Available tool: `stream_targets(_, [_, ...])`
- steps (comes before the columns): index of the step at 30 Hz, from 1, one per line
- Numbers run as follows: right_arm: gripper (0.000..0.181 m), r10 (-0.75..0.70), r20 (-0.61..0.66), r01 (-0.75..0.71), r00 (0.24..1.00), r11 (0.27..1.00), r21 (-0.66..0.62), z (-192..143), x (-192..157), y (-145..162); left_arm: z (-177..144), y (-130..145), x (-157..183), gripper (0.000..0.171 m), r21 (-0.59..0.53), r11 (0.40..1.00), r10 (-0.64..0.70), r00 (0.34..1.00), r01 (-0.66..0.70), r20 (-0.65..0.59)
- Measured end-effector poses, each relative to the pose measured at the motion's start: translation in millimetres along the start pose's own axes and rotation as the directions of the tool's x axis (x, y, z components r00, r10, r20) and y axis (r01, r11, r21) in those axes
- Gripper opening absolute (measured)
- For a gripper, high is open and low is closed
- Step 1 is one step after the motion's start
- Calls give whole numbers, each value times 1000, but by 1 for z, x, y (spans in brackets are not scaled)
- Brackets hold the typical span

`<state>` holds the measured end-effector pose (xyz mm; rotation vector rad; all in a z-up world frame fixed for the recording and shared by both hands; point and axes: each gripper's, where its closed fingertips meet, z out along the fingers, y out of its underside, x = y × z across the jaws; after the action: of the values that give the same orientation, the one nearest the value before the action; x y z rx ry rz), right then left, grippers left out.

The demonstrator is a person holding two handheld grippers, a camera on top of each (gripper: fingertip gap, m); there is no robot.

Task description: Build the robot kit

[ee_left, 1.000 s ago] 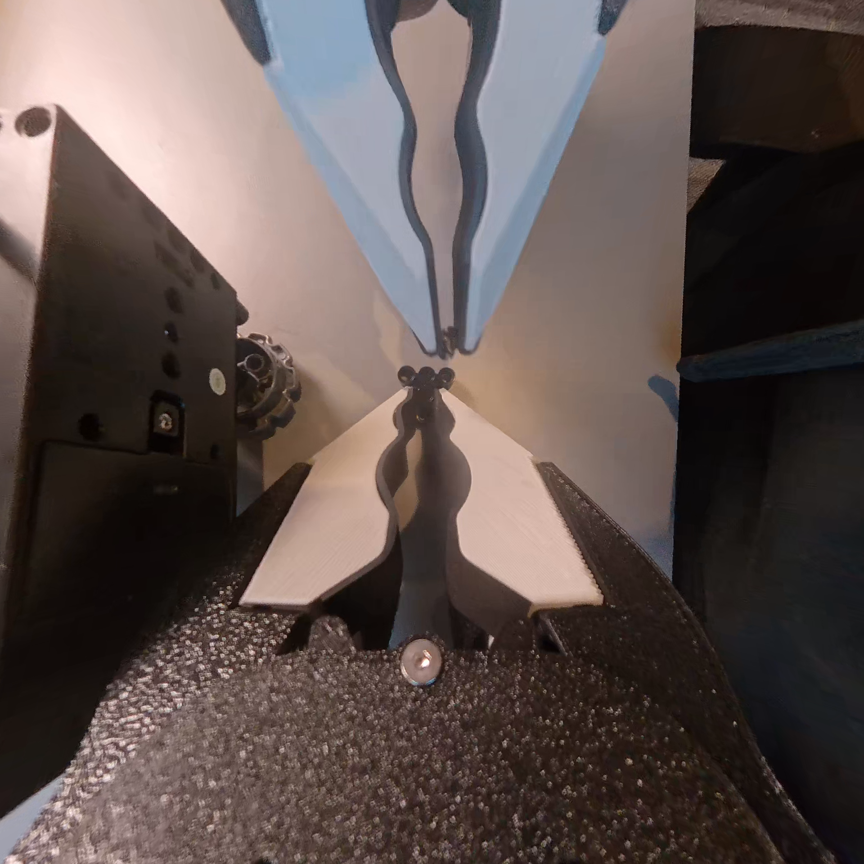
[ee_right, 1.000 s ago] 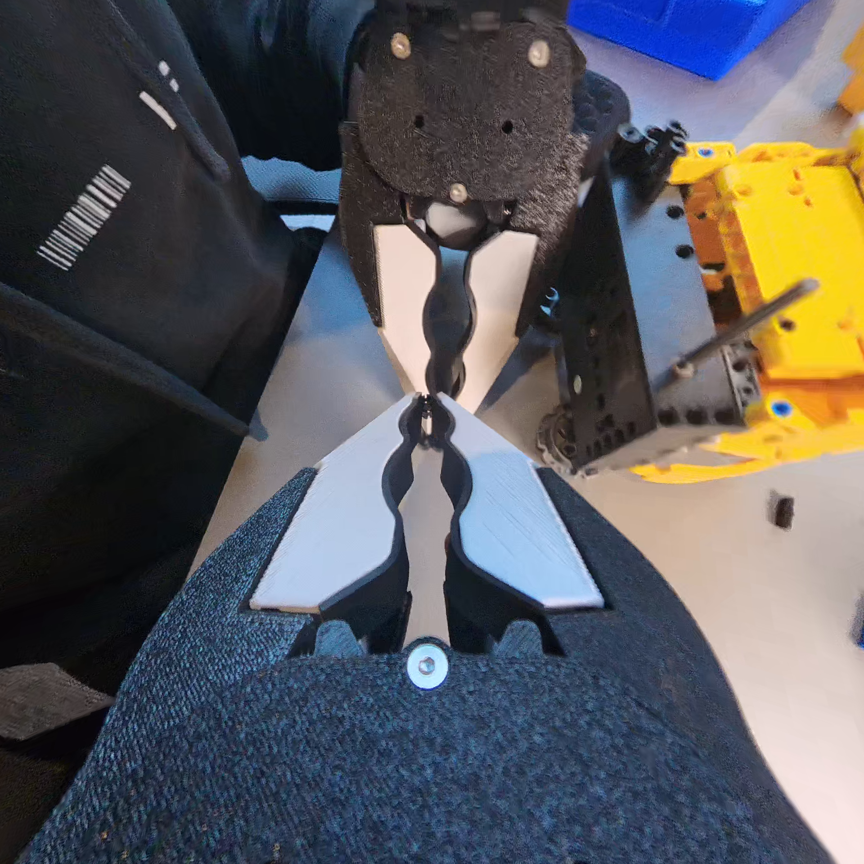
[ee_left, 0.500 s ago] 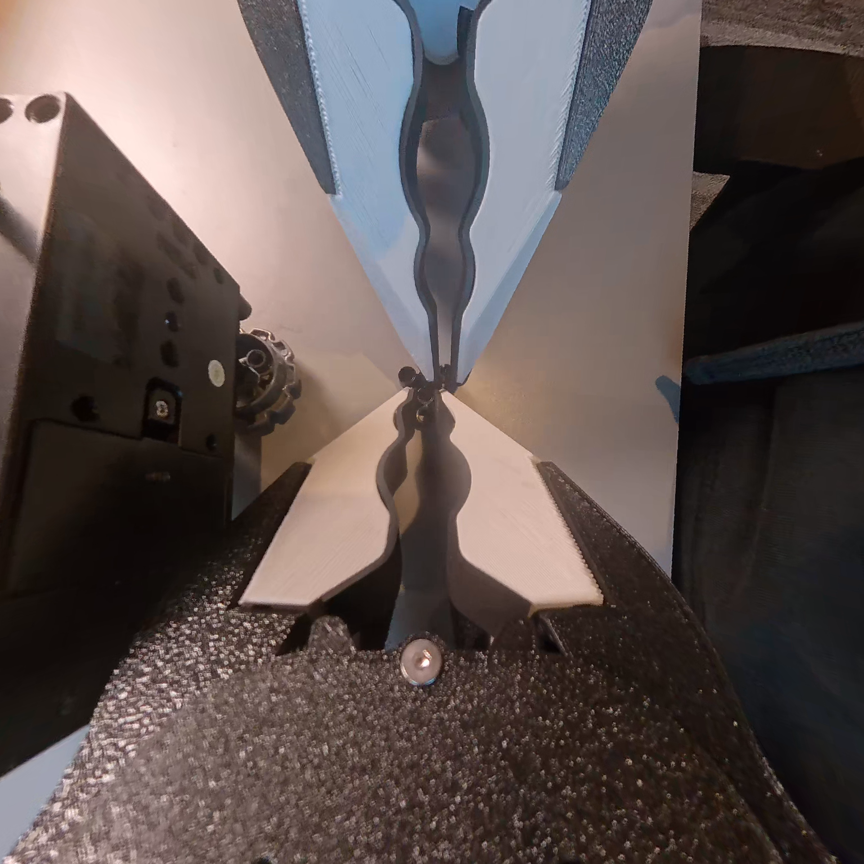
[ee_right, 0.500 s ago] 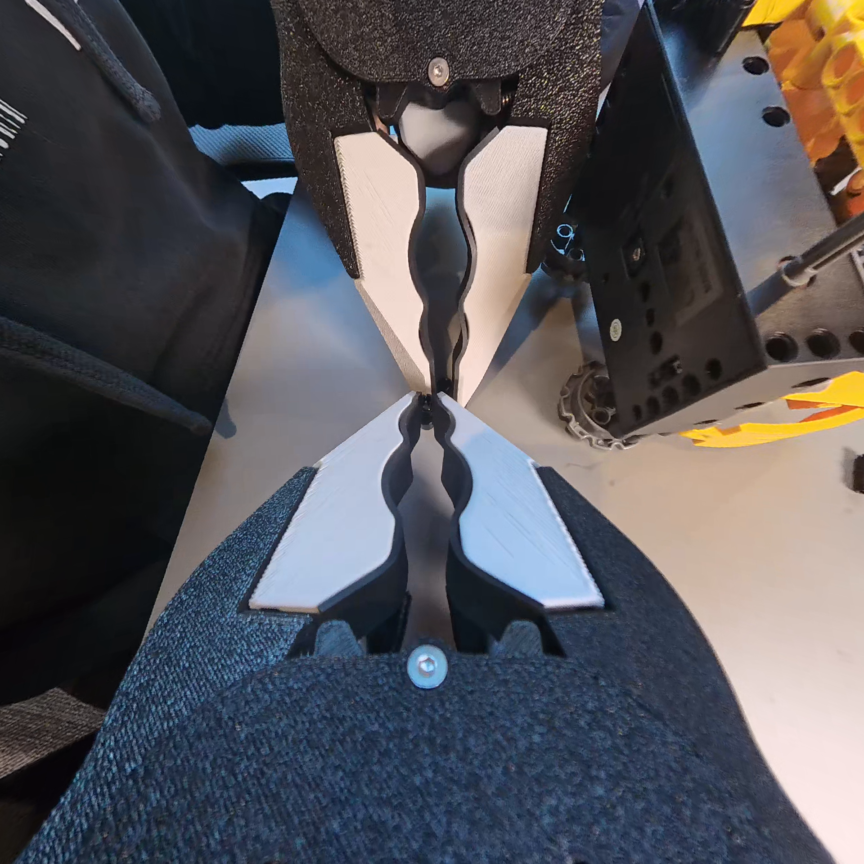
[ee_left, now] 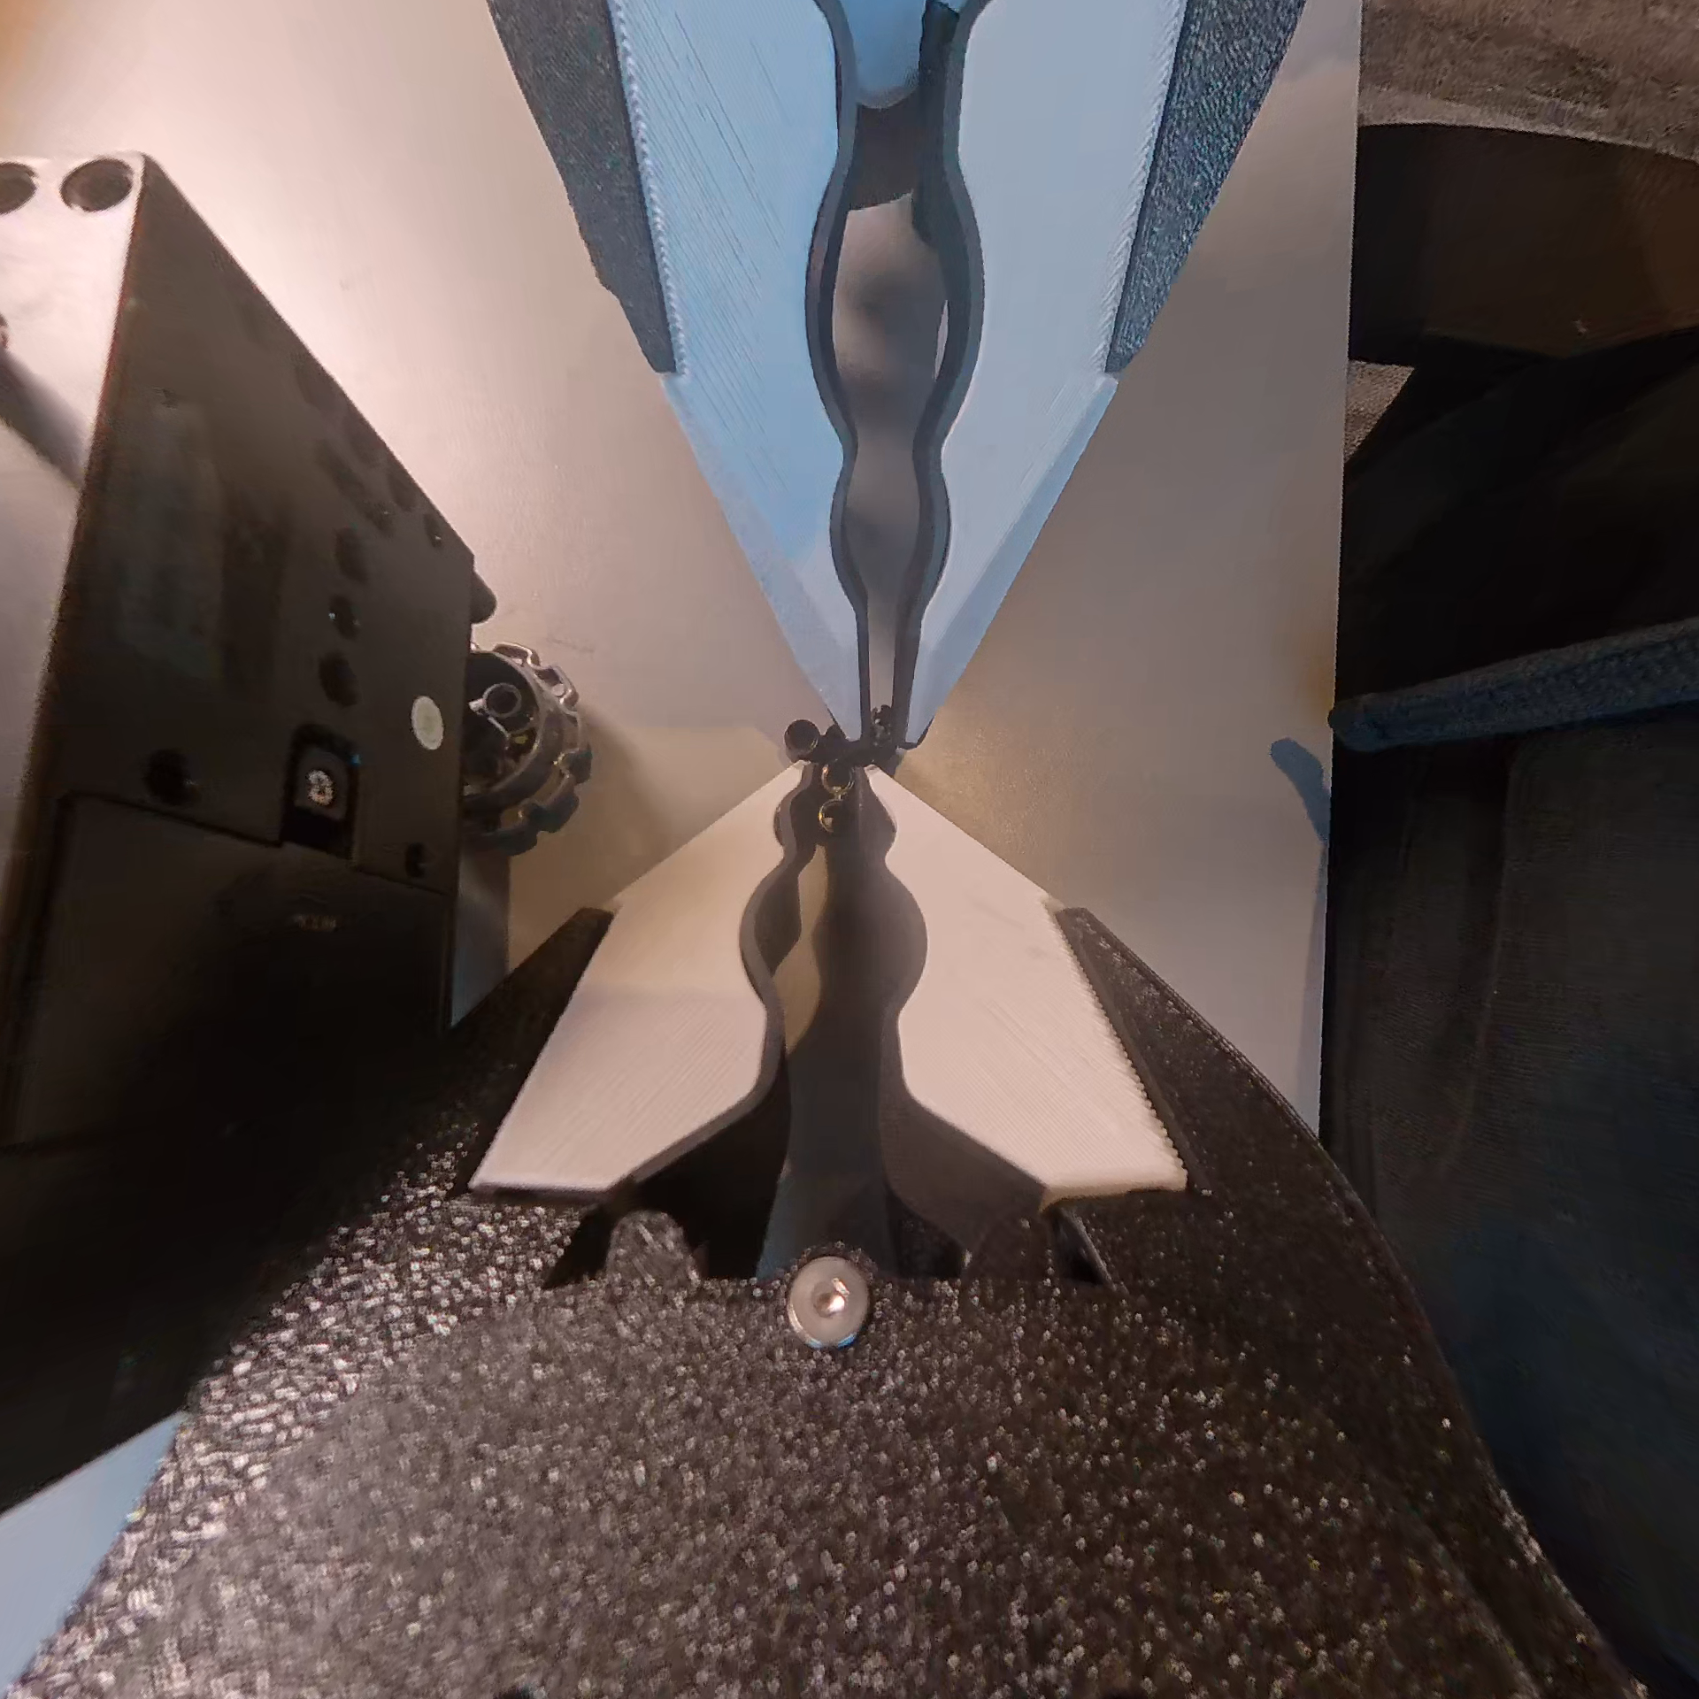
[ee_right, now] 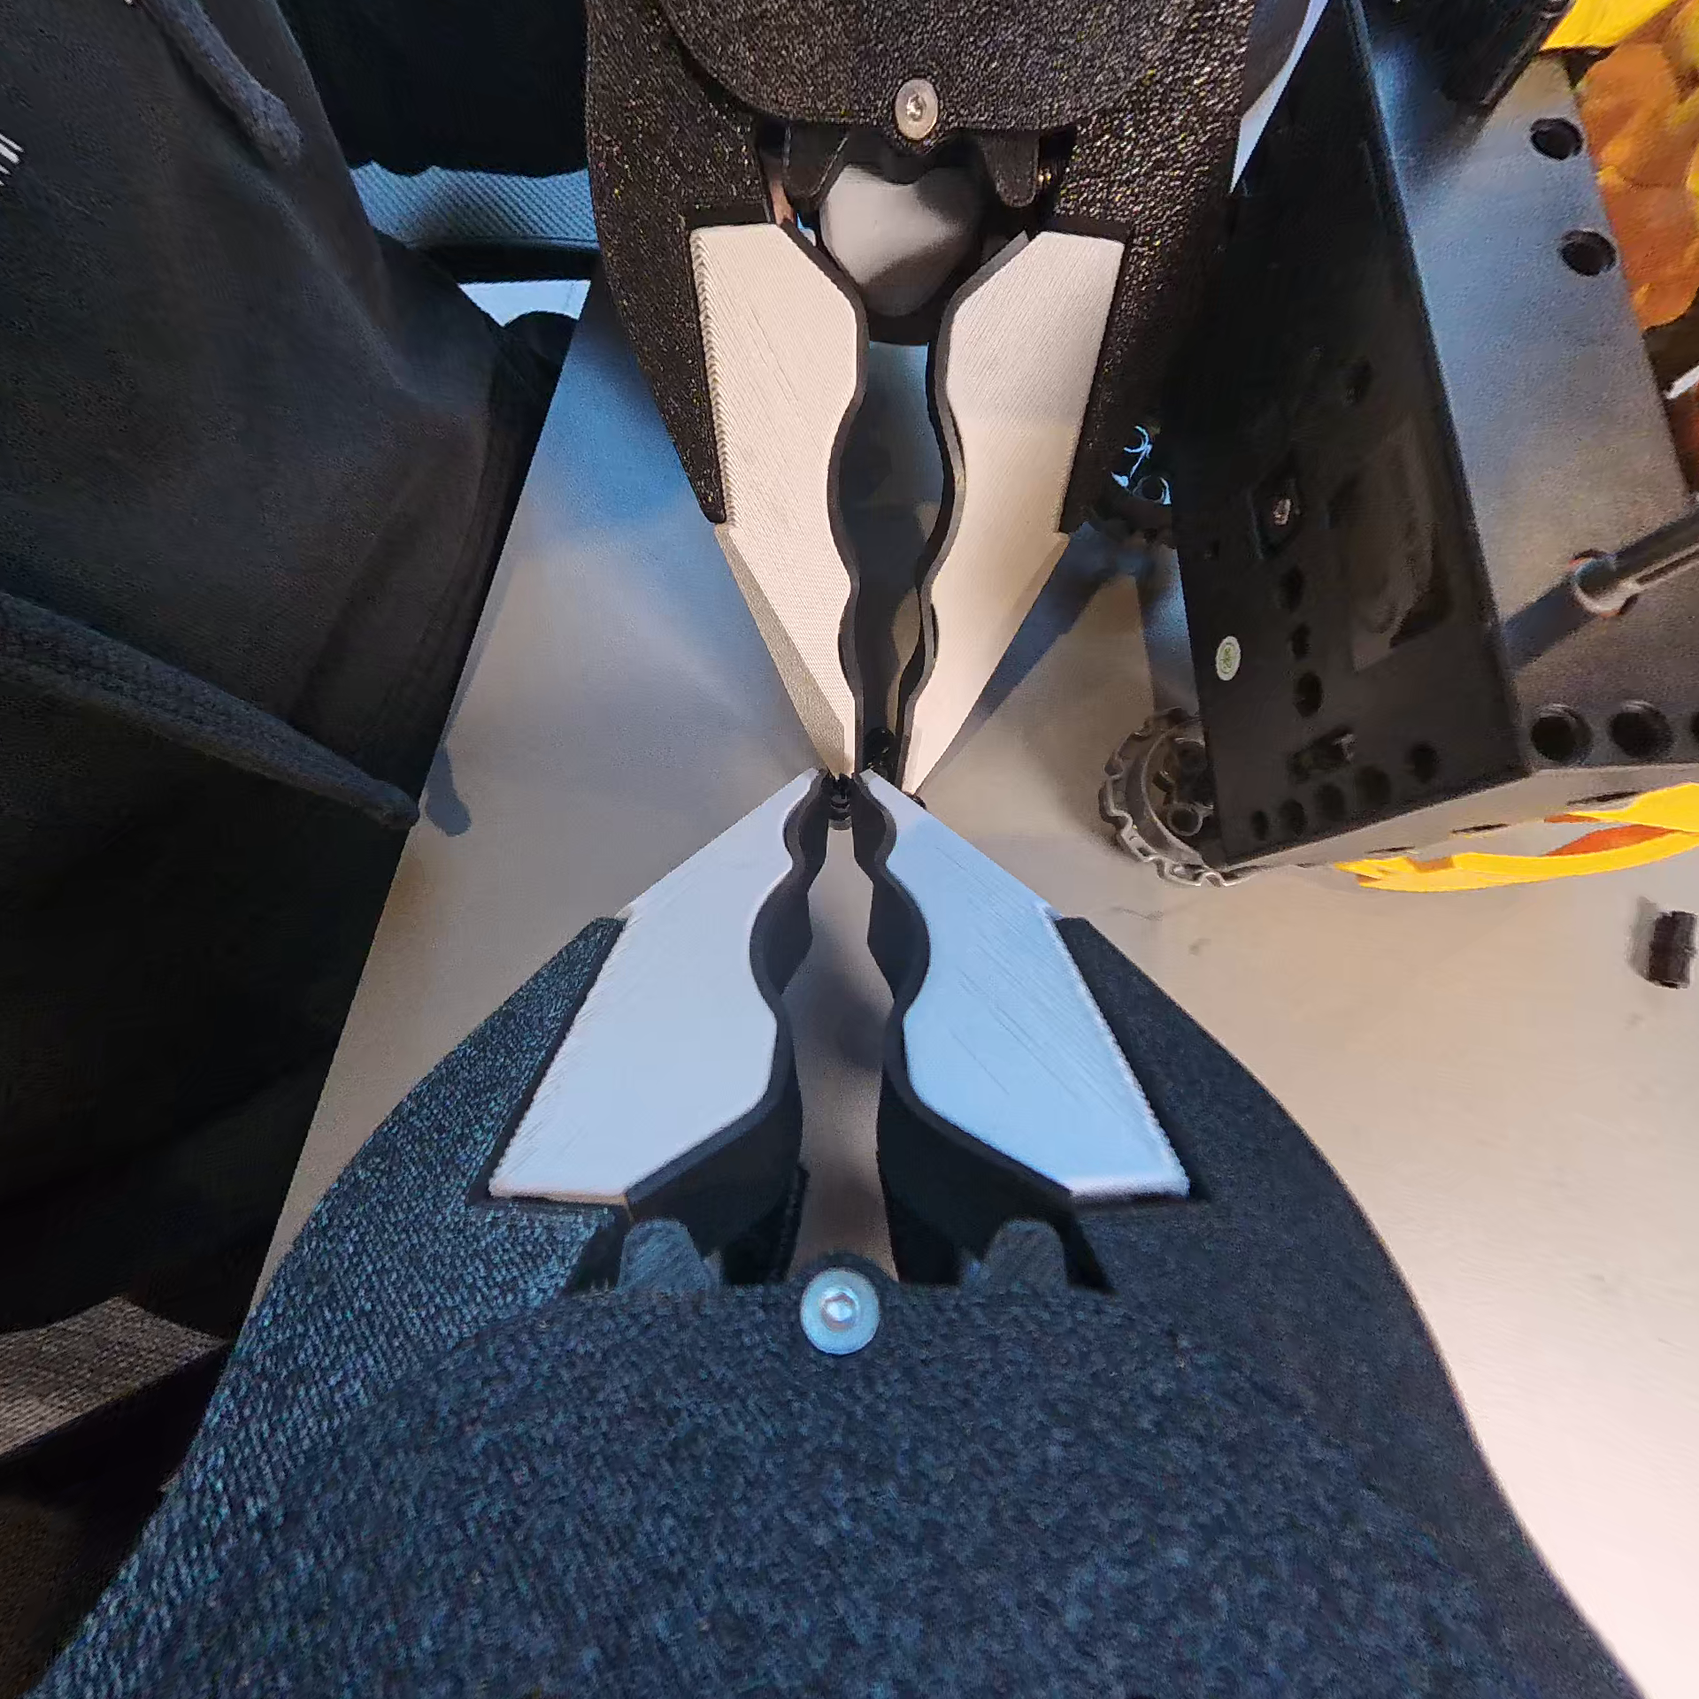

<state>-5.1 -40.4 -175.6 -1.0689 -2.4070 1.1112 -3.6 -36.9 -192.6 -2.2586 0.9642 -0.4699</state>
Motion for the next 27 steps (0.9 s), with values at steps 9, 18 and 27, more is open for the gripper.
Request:
stream_targets(9, [4,11,-3,-11,1000,1000,16,0,0,0,-4,3,0,5,49,999,-12,1000,12,1])
stream_targets(18, [4,29,6,-29,1000,999,28,0,0,0,-5,4,0,5,96,994,-43,999,44,-11])
stream_targets(27, [4,56,1,-56,998,997,44,1,0,0,-5,4,0,5,95,994,-55,998,56,-17])
